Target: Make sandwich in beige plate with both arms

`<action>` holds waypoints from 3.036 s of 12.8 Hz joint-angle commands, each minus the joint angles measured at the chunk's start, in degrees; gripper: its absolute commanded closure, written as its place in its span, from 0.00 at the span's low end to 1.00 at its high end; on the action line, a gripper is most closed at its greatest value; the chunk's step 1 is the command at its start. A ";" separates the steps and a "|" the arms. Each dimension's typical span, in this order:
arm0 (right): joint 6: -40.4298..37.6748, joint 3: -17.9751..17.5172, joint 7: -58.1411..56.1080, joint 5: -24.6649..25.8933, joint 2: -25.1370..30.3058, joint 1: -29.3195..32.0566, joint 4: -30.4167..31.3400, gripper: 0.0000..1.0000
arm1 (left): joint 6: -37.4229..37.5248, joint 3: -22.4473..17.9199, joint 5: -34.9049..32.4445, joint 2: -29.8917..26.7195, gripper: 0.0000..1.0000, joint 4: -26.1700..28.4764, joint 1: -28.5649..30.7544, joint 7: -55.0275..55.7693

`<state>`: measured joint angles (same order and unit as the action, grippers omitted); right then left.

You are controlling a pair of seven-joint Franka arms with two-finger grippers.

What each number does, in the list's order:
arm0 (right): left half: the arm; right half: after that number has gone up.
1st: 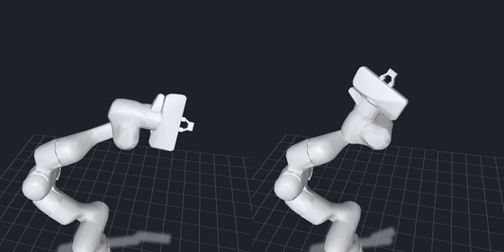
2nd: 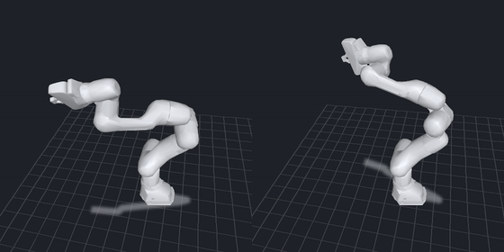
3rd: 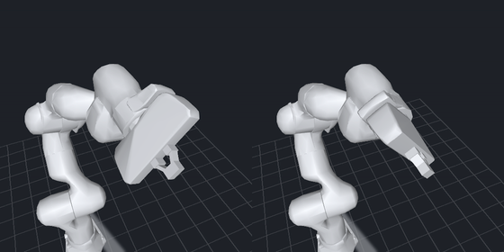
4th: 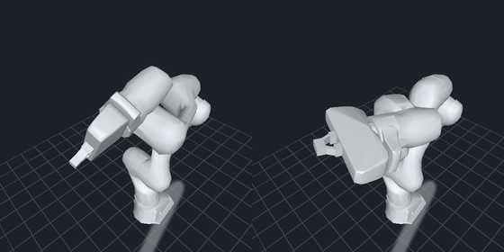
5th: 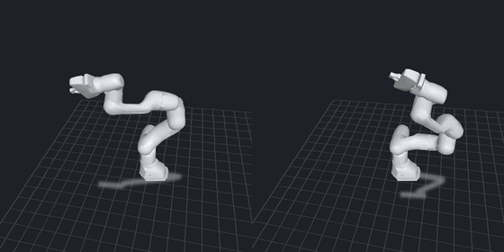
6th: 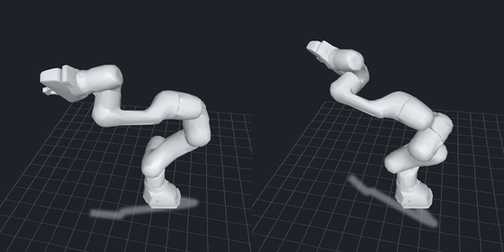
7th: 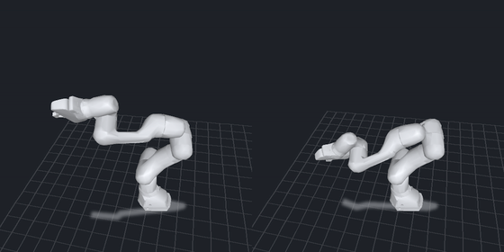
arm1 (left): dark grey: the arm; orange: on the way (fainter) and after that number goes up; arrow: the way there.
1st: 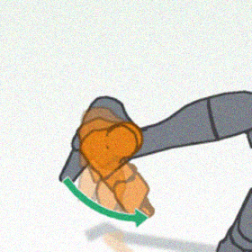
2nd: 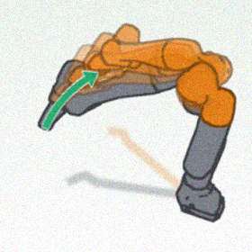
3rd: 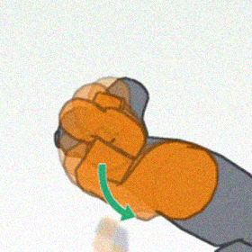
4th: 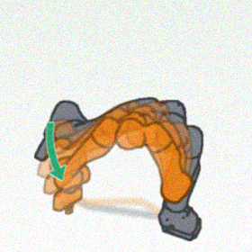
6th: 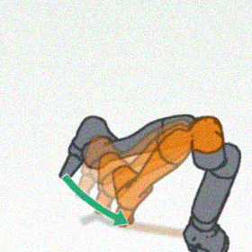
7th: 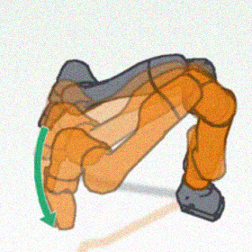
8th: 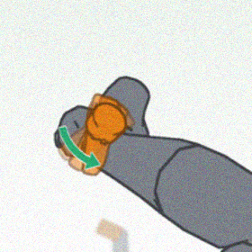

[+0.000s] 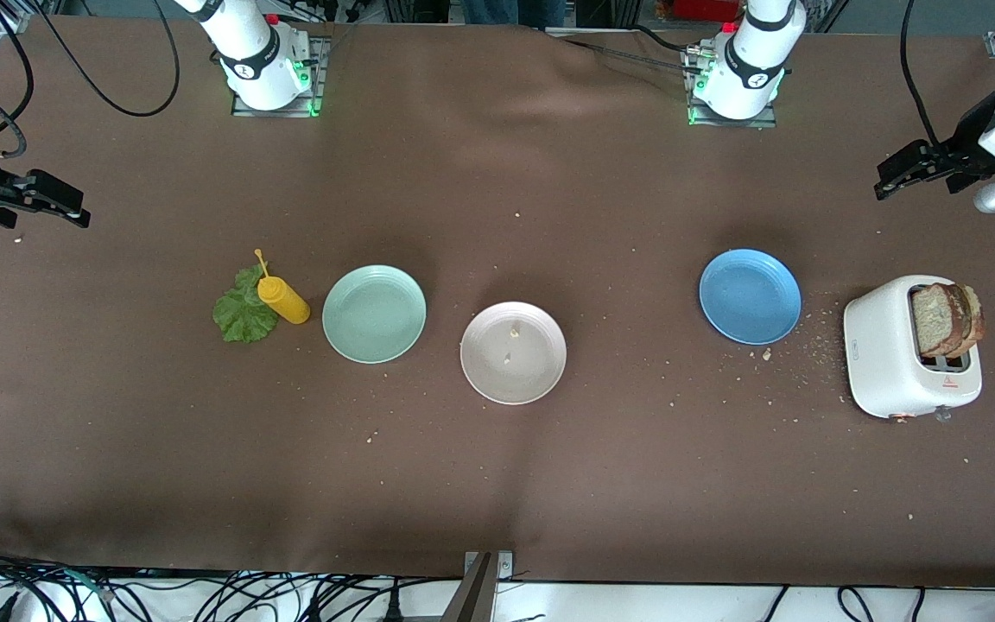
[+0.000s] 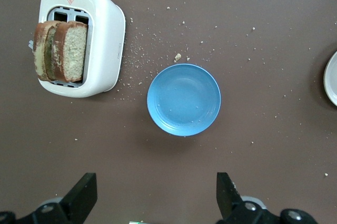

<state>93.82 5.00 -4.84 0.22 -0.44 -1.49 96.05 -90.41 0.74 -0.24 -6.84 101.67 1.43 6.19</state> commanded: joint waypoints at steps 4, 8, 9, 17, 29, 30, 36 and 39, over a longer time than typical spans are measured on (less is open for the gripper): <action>-3.82 0.27 -0.87 -1.10 0.88 0.44 -0.25 0.00 | 1.12 -0.13 1.65 0.86 0.00 -1.65 0.94 -1.71; -3.73 0.01 -0.78 -1.10 0.88 0.35 -0.42 0.00 | 0.85 -0.13 1.74 1.65 0.00 -1.65 1.64 -1.71; -3.73 0.10 -0.78 -1.10 0.88 0.35 -0.42 0.00 | 0.77 -0.13 1.74 1.65 0.00 -1.65 1.56 -1.71; -2.16 0.19 -0.78 -1.10 0.18 0.35 -1.30 0.00 | -2.30 -0.57 0.51 2.88 0.00 -1.74 2.69 -2.23; -2.15 -0.25 -0.78 -1.10 0.27 0.26 -1.30 0.00 | -12.07 -0.57 -2.75 14.47 0.00 -4.62 10.87 -11.21; -2.15 -0.25 -0.78 -1.10 0.35 0.26 -1.30 0.00 | -10.94 -0.05 -2.49 14.05 0.00 -5.60 10.35 -10.50; -2.24 -0.25 -0.79 -1.10 0.35 0.26 -1.30 0.00 | 2.60 5.58 -2.31 13.69 0.00 -15.62 10.26 -6.63; -2.24 -0.25 -0.87 -1.10 0.27 0.26 -1.30 0.00 | 4.45 8.21 -1.87 13.69 0.00 -19.13 10.26 -6.19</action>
<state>91.80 4.98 -4.97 0.19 -0.29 -1.56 95.36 -88.39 7.00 -1.95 6.25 85.73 11.51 -0.47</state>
